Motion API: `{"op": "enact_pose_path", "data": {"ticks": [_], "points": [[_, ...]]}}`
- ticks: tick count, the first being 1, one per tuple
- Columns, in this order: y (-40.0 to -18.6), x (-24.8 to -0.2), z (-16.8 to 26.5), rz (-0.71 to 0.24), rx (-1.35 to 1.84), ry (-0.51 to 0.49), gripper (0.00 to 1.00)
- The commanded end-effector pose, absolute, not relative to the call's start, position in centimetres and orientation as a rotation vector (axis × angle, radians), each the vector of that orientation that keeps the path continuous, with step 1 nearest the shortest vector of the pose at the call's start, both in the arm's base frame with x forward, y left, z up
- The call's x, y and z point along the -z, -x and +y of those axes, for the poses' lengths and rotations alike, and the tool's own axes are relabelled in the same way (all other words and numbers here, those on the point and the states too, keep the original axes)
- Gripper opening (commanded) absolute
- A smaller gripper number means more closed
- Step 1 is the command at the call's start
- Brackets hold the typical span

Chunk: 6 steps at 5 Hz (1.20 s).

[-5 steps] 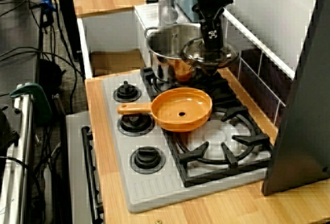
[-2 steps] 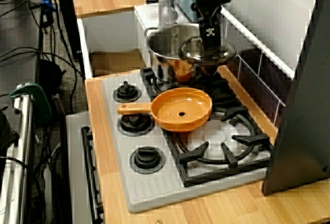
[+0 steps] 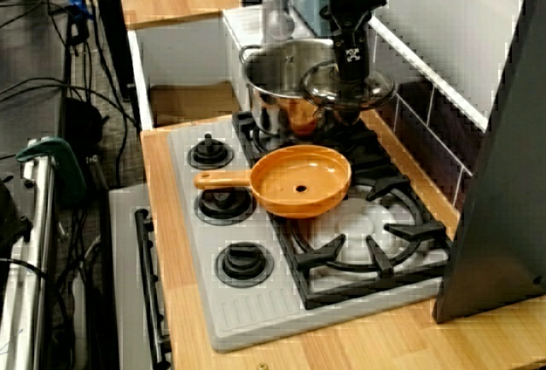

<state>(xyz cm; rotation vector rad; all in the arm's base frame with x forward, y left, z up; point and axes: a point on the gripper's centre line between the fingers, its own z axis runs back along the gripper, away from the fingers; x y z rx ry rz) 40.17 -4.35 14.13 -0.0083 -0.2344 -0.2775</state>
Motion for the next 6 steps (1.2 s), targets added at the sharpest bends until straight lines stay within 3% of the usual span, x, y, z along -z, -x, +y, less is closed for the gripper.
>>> {"op": "enact_pose_path", "data": {"ticks": [1,2,6], "points": [[-40.45,-15.76,-3.61,-0.29,0.27,0.001,0.77],[-40.38,-15.49,-3.51,-0.284,0.269,-0.005,1.0],[-39.51,-16.11,-3.17,-0.284,0.265,0.006,1.0]]}}
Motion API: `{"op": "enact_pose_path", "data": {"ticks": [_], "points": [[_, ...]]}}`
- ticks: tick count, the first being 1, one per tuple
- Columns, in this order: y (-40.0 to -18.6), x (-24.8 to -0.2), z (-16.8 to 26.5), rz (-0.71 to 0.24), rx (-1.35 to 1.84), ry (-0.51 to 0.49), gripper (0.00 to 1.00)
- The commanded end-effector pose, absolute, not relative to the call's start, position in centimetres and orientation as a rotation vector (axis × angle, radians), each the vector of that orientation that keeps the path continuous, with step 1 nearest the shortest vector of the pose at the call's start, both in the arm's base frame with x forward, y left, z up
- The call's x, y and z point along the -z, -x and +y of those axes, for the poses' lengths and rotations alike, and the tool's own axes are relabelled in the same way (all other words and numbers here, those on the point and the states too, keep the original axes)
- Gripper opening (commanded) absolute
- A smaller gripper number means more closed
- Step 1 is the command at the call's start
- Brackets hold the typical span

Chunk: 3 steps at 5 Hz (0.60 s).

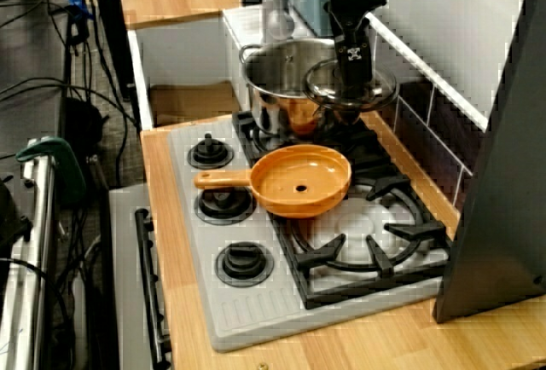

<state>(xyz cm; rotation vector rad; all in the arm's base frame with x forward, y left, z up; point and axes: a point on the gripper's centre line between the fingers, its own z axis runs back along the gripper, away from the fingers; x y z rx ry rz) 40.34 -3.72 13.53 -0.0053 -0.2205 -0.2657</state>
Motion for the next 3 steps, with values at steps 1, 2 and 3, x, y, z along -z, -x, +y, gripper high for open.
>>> {"op": "enact_pose_path", "data": {"ticks": [1,2,3], "points": [[-39.3,-16.4,-3.1,-0.286,0.261,0.008,1.0],[-38.9,-16.8,-3.1,-0.283,0.261,0.009,1.0],[-38.5,-17.5,-3.1,-0.29,0.261,0.018,1.0]]}}
